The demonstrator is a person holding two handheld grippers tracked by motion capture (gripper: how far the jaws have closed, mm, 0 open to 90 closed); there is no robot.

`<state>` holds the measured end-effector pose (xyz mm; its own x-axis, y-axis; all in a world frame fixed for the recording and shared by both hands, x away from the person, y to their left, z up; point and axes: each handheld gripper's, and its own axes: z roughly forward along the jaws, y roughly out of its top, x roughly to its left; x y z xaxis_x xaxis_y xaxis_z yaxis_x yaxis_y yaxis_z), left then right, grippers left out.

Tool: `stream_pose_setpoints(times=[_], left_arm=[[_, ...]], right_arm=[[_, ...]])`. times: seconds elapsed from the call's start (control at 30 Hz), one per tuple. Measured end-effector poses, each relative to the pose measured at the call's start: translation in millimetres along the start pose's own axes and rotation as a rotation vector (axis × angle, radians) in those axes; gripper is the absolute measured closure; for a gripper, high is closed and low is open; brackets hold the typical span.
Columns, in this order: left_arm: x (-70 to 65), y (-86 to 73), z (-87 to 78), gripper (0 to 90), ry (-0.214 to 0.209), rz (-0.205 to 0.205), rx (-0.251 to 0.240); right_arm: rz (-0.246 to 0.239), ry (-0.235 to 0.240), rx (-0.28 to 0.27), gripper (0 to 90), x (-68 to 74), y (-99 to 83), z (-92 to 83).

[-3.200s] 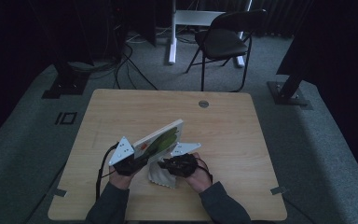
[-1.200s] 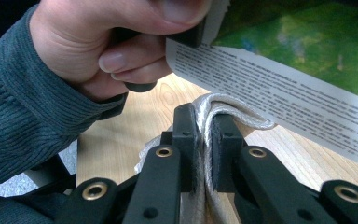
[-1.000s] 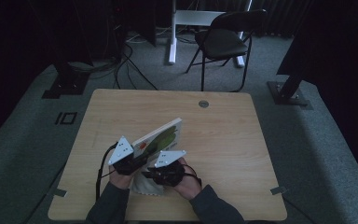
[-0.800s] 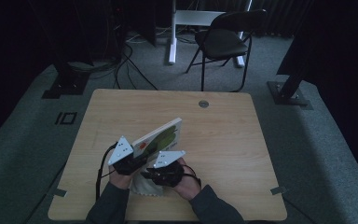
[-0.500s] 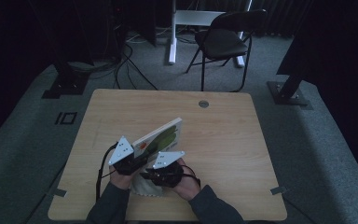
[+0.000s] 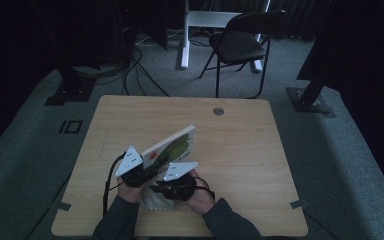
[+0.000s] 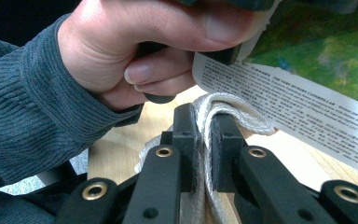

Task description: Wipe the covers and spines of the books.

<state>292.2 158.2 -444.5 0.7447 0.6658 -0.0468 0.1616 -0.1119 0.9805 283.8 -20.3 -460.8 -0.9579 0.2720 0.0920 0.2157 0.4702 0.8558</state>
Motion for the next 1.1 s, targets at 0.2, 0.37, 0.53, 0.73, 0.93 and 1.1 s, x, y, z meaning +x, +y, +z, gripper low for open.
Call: stream_pose_setpoints(times=[0.2,0.37,0.53,0.73,0.93,1.1], left_arm=[[0.4,0.1,-0.3,77.7,0.003,0.001,0.001],[3.0,1.0,-3.6,77.7,0.015,0.0,-0.003],[4.3,1.6,-5.4,77.7,0.02,0.001,-0.006],[4.5,2.4,-6.7,77.7,0.023,0.004,-0.009],[6.0,3.2,-9.2,77.7,0.029,0.002,-0.014],[6.9,3.7,-10.7,77.7,0.034,0.002,-0.017]], right_arm=[[0.0,0.008,0.0,82.9,-0.5,-0.6,0.2],[0.011,-0.001,0.006,82.9,-4.8,-4.4,-1.0],[0.025,-0.015,0.009,82.8,-9.6,-9.2,-3.8],[0.038,-0.026,0.009,82.4,-14.0,-12.9,-7.3],[0.05,-0.043,0.009,82.2,-19.0,-16.5,-11.6],[0.065,-0.061,0.008,82.3,-24.3,-20.1,-16.4]])
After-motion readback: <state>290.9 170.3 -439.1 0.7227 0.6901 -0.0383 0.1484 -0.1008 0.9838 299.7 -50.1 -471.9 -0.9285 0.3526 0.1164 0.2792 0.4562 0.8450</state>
